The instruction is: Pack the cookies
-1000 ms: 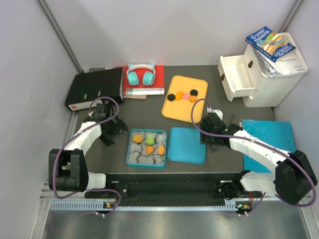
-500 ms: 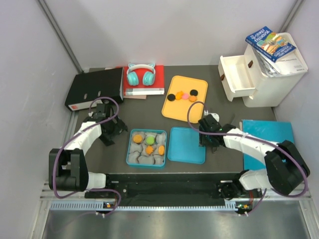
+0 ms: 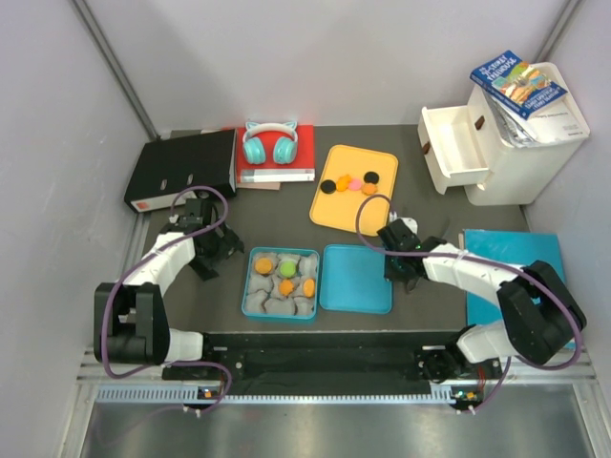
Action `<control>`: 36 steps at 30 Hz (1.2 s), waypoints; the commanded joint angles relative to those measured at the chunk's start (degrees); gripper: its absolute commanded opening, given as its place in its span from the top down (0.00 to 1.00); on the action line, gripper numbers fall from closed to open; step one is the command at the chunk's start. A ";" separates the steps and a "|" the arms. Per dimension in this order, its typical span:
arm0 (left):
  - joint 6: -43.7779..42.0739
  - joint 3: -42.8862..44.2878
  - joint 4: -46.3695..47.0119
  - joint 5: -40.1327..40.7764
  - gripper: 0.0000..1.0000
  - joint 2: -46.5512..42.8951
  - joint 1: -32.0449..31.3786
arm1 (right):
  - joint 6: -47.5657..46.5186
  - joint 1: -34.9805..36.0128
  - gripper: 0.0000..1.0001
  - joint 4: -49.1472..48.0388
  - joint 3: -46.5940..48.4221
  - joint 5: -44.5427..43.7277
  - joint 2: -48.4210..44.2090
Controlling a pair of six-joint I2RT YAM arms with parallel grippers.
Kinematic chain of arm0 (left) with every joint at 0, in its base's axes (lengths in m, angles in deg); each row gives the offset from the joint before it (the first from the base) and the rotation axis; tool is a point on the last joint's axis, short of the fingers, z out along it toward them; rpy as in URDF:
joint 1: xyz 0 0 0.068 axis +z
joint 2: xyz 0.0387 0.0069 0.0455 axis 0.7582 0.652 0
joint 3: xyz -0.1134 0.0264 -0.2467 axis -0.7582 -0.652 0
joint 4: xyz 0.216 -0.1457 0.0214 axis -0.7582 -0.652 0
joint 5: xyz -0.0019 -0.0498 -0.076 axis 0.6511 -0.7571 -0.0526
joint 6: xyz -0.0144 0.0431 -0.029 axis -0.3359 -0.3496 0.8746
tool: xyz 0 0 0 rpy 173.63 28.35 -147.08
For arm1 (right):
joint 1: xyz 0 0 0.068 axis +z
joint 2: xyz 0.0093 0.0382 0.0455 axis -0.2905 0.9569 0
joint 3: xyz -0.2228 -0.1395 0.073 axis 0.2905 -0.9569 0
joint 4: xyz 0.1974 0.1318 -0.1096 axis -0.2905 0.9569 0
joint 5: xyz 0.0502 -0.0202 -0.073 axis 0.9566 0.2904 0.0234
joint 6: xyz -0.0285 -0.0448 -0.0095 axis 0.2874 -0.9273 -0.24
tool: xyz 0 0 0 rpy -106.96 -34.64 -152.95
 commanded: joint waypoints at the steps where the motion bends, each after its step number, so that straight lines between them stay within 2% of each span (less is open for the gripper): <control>1: 0.07 2.38 -0.94 2.88 0.02 -0.83 0.39 | -0.51 0.39 0.99 3.63 1.92 -2.71 -5.40; 4: -0.19 4.75 -2.26 5.25 0.01 0.22 0.39 | -1.91 0.39 1.00 7.85 5.44 -4.38 -10.59; 11: 2.00 8.09 -2.70 3.50 0.02 0.58 0.48 | -4.20 0.31 1.00 14.45 13.78 -5.88 -16.92; 18: 3.32 13.01 -4.54 4.03 0.02 -0.04 0.48 | -6.13 0.39 1.00 12.52 18.80 -3.25 -22.11; 22: 4.64 13.54 -1.92 1.31 0.02 -4.07 0.39 | -6.31 0.39 1.00 10.24 20.65 1.84 -22.29; 25: 3.59 11.35 3.96 -7.80 0.02 -6.53 0.13 | -5.96 0.39 1.00 7.78 21.00 6.40 -22.03; 27: 4.37 6.62 14.40 -15.36 0.02 -7.59 0.22 | -5.43 0.31 1.00 6.72 21.44 8.00 -21.50; 28: 5.51 4.60 19.40 -23.66 0.01 -8.99 0.13 | -5.34 0.39 1.00 6.54 21.62 8.96 -20.89; 29: 7.00 0.40 24.15 -27.05 0.01 -9.79 0.13 | -5.26 0.39 1.00 6.54 22.14 9.24 -20.54; 30: 10.41 -1.64 34.37 -30.91 0.01 -10.58 0.13 | -5.25 0.39 1.00 6.54 22.49 9.50 -20.27; 31: 12.10 -4.71 40.13 -36.09 0.02 -11.54 0.13 | -5.25 0.39 1.00 6.45 22.76 9.85 -19.92; 32: 13.94 -5.87 44.89 -38.92 0.02 -11.73 -0.13 | -5.17 0.39 1.00 6.28 23.28 10.03 -19.66; 33: 17.27 -6.84 53.81 -40.87 0.01 -11.73 -0.40 | -4.99 0.39 1.00 6.10 23.46 10.20 -19.57; 36: 22.03 -8.60 64.07 -45.89 0.02 -10.50 -2.33 | -4.99 0.39 1.00 5.93 24.87 11.17 -18.51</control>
